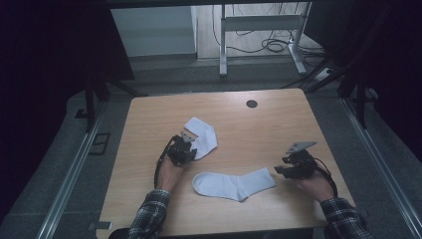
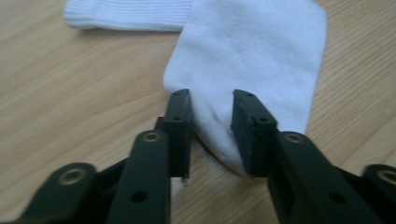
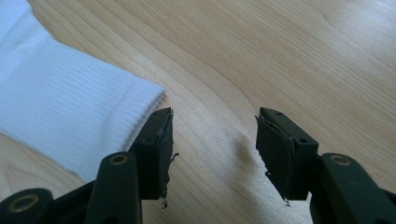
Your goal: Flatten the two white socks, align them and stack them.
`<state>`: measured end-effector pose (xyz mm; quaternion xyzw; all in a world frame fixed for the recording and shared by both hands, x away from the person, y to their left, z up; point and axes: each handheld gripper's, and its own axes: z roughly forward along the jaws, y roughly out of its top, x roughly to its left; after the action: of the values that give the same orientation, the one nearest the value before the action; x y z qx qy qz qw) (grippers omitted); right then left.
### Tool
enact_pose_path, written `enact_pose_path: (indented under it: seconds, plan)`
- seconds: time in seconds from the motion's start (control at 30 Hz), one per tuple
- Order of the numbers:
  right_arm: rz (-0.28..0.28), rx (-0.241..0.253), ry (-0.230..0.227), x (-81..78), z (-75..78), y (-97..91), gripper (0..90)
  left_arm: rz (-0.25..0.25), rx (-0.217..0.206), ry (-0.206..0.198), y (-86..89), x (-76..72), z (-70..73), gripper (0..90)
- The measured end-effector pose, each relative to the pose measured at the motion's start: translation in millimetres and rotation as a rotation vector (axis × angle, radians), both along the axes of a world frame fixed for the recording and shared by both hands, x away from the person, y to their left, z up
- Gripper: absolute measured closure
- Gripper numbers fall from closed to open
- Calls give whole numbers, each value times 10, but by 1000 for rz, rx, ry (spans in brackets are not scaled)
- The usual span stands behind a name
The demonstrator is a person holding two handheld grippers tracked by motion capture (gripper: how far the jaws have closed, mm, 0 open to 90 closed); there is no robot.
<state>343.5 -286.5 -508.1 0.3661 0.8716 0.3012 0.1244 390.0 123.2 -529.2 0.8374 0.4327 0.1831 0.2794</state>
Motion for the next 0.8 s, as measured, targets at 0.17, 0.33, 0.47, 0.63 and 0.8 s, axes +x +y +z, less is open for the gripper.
enact_pose_path:
  seconds: [0.17, 0.33, 0.47, 0.63, 0.8]
  plan:
    - [3, -6, 2, -2, -2, 0, 461, -8, -38, 32, -31, 27, 12, 840]
    - [1, -11, 0, -8, 5, -8, 460, -41, -61, -5, -135, 30, 159, 848]
    - [1, -19, -4, -9, 4, -21, 459, -67, -95, -46, -250, 53, 374, 848]
    - [1, -24, 0, -4, -5, -34, 457, -93, -105, -97, -413, 100, 706, 848]
    - [4, -27, 4, -3, -8, -37, 455, -130, -109, -142, -604, 140, 1042, 849]
